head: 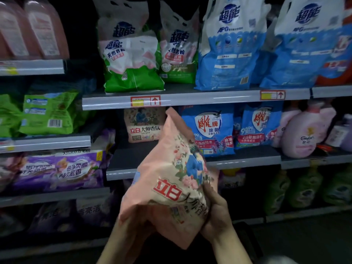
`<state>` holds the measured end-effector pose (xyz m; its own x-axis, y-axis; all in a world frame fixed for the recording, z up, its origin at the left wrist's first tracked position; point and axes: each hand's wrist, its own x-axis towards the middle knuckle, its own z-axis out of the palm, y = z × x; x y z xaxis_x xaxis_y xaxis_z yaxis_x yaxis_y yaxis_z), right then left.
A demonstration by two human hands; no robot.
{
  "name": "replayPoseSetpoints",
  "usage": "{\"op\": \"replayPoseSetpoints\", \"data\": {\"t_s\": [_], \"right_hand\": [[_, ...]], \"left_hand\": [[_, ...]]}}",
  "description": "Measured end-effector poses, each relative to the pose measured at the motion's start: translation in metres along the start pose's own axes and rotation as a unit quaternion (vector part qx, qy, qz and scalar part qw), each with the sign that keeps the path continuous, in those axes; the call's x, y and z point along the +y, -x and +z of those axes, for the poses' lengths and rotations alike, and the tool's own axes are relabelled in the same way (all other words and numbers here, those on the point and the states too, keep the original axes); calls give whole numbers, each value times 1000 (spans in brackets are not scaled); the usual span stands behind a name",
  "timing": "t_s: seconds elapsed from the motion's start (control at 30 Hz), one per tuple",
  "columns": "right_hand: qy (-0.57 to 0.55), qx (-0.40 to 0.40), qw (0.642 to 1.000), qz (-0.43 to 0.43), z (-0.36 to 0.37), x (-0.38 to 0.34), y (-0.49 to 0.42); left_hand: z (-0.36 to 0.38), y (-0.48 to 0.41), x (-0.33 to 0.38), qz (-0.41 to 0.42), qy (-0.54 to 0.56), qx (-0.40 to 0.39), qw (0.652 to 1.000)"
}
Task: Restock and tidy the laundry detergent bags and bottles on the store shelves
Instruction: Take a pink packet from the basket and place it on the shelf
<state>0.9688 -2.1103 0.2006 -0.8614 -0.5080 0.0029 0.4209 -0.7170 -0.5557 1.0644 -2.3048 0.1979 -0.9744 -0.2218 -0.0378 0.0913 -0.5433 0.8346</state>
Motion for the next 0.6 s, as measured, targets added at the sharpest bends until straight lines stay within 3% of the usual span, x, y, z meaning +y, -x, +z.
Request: {"op": "replayPoseSetpoints", "data": {"t_s": [0.1,0.17,0.23,0.3,0.4,0.47,0.53,0.6], "right_hand": [[96,25,993,-65,2,-21,1],[152,31,984,-84,2,-30,-2],[212,56,969,-114,9,-36,-5],[276,79,943,-168,20,-36,-7],[363,129,886,-258,30,-26,-16],[378,153,868,-285,28,-22,-23],[374,141,881,-253,23,-28,-29],[344,108,917,-171,14,-42,-33]], "left_hand": [[-36,-9,13,31,132,3,991],[-39,-14,26,16,143,-20,989],[-24,-23,37,35,-53,-16,998],[-8,-32,39,62,-217,-16,974],[11,-39,28,73,-243,19,967],[24,-38,22,82,-253,68,962],[29,-42,21,80,-230,119,963],[23,-48,25,76,-193,168,964]]}}
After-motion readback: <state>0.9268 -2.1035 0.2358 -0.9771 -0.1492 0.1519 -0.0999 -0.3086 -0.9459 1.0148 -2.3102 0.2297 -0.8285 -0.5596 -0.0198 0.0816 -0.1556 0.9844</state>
